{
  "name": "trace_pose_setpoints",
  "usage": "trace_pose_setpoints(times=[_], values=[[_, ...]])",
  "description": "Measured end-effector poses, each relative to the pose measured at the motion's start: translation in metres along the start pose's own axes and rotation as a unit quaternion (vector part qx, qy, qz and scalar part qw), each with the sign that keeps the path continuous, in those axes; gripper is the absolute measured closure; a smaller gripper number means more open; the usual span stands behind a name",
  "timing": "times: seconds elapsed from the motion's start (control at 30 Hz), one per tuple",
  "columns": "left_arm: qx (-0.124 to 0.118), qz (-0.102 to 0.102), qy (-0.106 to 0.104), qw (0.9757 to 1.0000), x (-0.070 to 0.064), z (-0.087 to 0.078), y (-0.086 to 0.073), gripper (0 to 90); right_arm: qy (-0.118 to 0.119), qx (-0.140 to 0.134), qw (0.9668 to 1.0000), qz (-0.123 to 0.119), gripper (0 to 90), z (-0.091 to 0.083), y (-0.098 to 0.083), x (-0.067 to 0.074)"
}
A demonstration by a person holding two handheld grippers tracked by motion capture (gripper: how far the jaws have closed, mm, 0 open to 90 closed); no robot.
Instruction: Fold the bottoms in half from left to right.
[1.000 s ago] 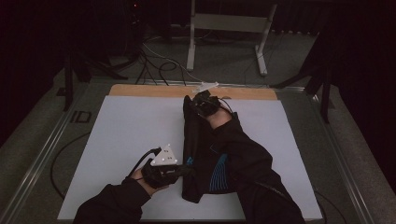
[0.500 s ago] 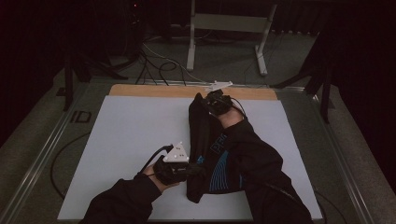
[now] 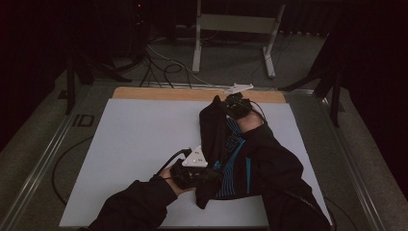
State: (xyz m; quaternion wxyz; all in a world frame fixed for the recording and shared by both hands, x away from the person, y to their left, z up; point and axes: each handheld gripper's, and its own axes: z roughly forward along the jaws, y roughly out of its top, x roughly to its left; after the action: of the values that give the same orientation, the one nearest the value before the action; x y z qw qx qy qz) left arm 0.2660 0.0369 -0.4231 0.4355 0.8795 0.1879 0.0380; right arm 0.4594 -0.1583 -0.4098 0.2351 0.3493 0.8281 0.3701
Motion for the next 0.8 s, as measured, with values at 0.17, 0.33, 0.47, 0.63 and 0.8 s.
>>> trace_pose_setpoints(times=[0.17,0.33,0.47,0.63,0.8], values=[[0.002,0.006,-0.007,1.0,-0.003,0.011,0.004,84.0,-0.004,0.0,1.0,0.003,87.9,-0.003,-0.007,-0.006],[0.01,0.007,-0.014,0.9998,-0.003,0.022,0.005,84.0,-0.008,0.001,1.0,0.004,88.0,-0.005,-0.014,-0.012],[0.019,0.009,-0.02,0.9996,-0.004,0.034,0.005,83.9,-0.009,0.004,0.9999,0.013,87.9,-0.005,-0.021,-0.017],[0.028,0.009,-0.025,0.9993,-0.004,0.045,0.003,84.0,-0.011,0.007,0.9998,0.014,87.9,-0.003,-0.029,-0.019],[0.027,0.007,-0.029,0.9992,-0.005,0.057,0.004,84.0,-0.013,0.01,0.9998,0.015,87.9,-0.002,-0.035,-0.024]])
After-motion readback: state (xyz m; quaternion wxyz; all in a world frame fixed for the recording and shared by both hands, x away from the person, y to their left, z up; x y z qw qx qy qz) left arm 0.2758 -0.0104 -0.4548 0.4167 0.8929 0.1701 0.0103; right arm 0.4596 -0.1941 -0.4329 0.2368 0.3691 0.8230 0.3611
